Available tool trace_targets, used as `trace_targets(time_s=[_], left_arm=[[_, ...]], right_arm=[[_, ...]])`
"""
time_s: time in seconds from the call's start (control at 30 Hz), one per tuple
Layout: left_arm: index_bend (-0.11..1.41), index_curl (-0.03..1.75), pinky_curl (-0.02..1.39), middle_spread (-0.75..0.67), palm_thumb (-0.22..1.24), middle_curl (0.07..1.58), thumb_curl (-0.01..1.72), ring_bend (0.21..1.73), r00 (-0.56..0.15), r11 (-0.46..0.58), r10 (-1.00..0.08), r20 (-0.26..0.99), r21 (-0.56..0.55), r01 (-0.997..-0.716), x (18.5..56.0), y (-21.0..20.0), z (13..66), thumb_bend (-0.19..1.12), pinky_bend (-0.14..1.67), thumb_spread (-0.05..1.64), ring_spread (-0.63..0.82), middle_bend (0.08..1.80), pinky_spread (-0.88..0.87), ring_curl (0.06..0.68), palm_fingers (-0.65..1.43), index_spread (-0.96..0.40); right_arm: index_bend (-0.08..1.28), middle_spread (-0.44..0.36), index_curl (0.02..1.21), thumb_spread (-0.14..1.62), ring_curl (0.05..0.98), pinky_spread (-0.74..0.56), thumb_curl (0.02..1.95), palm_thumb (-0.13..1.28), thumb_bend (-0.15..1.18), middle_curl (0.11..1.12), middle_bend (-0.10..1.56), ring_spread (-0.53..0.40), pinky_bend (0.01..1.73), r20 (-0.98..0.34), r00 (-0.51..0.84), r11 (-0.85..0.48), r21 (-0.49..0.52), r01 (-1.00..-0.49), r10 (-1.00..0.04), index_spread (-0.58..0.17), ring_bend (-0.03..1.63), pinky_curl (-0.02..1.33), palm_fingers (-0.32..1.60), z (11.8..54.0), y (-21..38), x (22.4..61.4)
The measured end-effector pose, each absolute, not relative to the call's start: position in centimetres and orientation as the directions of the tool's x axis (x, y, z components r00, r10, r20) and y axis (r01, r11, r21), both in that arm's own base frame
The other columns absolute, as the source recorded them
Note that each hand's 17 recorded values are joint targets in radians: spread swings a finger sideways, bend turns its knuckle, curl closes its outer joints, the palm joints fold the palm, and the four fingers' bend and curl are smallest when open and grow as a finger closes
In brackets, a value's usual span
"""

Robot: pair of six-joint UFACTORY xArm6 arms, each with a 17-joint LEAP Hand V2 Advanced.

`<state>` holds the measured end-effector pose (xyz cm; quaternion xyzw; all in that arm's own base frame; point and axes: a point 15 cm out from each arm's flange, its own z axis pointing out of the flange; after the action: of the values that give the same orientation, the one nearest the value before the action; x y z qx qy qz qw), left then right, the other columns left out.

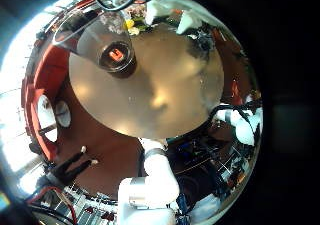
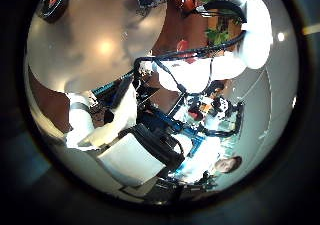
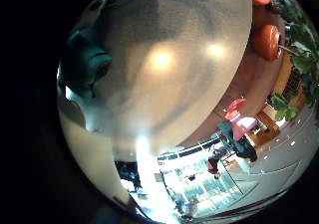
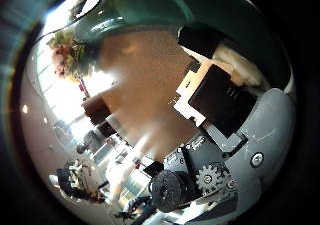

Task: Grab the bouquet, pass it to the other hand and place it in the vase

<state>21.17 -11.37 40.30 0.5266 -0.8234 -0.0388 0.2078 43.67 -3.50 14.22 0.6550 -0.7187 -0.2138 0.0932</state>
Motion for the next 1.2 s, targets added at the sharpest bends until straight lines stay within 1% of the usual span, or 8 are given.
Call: trace_targets(time_s=[0.17,0.27,0.37,0.6,0.9,0.97,1.07,1.2], left_arm=[[0.18,0.36,0.33,0.33,0.48,0.33,0.35,0.50,-0.360,0.443,-0.883,0.302,0.283,-0.851,21.3,-11.4,40.2,-0.02,0.20,1.08,0.51,0.19,0.48,0.180,0.21,0.03],[0.18,0.36,0.33,0.33,0.48,0.33,0.36,0.50,-0.361,0.444,-0.882,0.302,0.284,-0.850,21.3,-11.4,40.2,-0.02,0.20,1.08,0.51,0.19,0.48,0.180,0.20,0.03],[0.18,0.36,0.33,0.33,0.48,0.33,0.36,0.50,-0.364,0.448,-0.880,0.303,0.280,-0.849,21.3,-11.4,40.3,-0.02,0.20,1.08,0.52,0.19,0.48,0.179,0.20,0.03],[0.18,0.36,0.33,0.33,0.48,0.33,0.36,0.49,-0.367,0.450,-0.879,0.304,0.274,-0.850,21.9,-11.6,40.1,-0.02,0.20,1.08,0.51,0.19,0.48,0.180,0.20,0.03],[0.18,0.36,0.33,0.34,0.48,0.33,0.35,0.49,-0.367,0.450,-0.878,0.306,0.270,-0.851,22.5,-11.8,39.8,-0.02,0.20,1.08,0.51,0.19,0.48,0.183,0.20,0.03],[0.18,0.36,0.33,0.34,0.48,0.33,0.35,0.49,-0.367,0.450,-0.878,0.307,0.267,-0.852,22.6,-11.8,39.8,-0.02,0.20,1.09,0.51,0.19,0.48,0.183,0.20,0.03],[0.18,0.36,0.33,0.34,0.49,0.33,0.35,0.49,-0.367,0.449,-0.879,0.305,0.267,-0.853,22.6,-11.8,40.0,-0.02,0.20,1.09,0.51,0.19,0.48,0.184,0.20,0.03],[0.18,0.36,0.33,0.34,0.48,0.33,0.35,0.49,-0.356,0.436,-0.885,0.299,0.268,-0.859,22.8,-11.7,40.2,-0.02,0.20,1.09,0.51,0.19,0.48,0.185,0.20,0.04]], right_arm=[[0.96,-0.211,0.81,0.95,0.588,-0.28,0.59,1.06,0.08,0.80,1.18,-0.237,1.35,-0.144,-0.118,0.055,0.384,-0.922,-0.982,-0.378,1.32,0.47,1.22,16.4,-3.5,44.3],[1.04,-0.194,0.86,0.94,0.621,-0.25,0.63,1.11,0.09,0.82,1.25,-0.230,1.40,-0.144,-0.118,0.055,0.381,-0.923,-0.983,-0.354,1.36,0.51,1.17,16.5,-3.5,44.3],[1.08,-0.181,0.89,0.93,0.648,-0.22,0.67,1.13,0.09,0.84,1.29,-0.225,1.43,-0.144,-0.118,0.055,0.381,-0.923,-0.983,-0.332,1.39,0.54,1.13,16.5,-3.5,44.3],[1.13,-0.158,0.93,0.91,0.687,-0.19,0.76,1.16,0.09,0.85,1.35,-0.214,1.44,-0.144,-0.118,0.055,0.381,-0.923,-0.983,-0.295,1.43,0.61,1.10,16.5,-3.5,44.3],[1.14,-0.142,0.94,0.90,0.709,-0.18,0.85,1.15,0.06,0.83,1.37,-0.203,1.41,-0.144,-0.118,0.055,0.381,-0.923,-0.983,-0.266,1.45,0.67,1.11,16.5,-3.5,44.3],[1.14,-0.140,0.94,0.89,0.712,-0.18,0.87,1.14,0.05,0.83,1.37,-0.202,1.40,-0.144,-0.118,0.055,0.381,-0.923,-0.983,-0.262,1.45,0.68,1.11,16.5,-3.5,44.3],[1.14,-0.137,0.94,0.90,0.715,-0.18,0.87,1.05,-0.01,0.82,1.38,-0.200,1.39,-0.144,-0.118,0.055,0.381,-0.923,-0.983,-0.257,1.45,0.70,1.11,16.5,-3.5,44.3],[1.14,-0.135,0.94,0.92,0.717,-0.18,0.89,1.05,-0.01,0.82,1.38,-0.198,1.37,-0.144,-0.118,0.055,0.381,-0.923,-0.983,-0.252,1.45,0.73,1.11,16.5,-3.5,44.3]])
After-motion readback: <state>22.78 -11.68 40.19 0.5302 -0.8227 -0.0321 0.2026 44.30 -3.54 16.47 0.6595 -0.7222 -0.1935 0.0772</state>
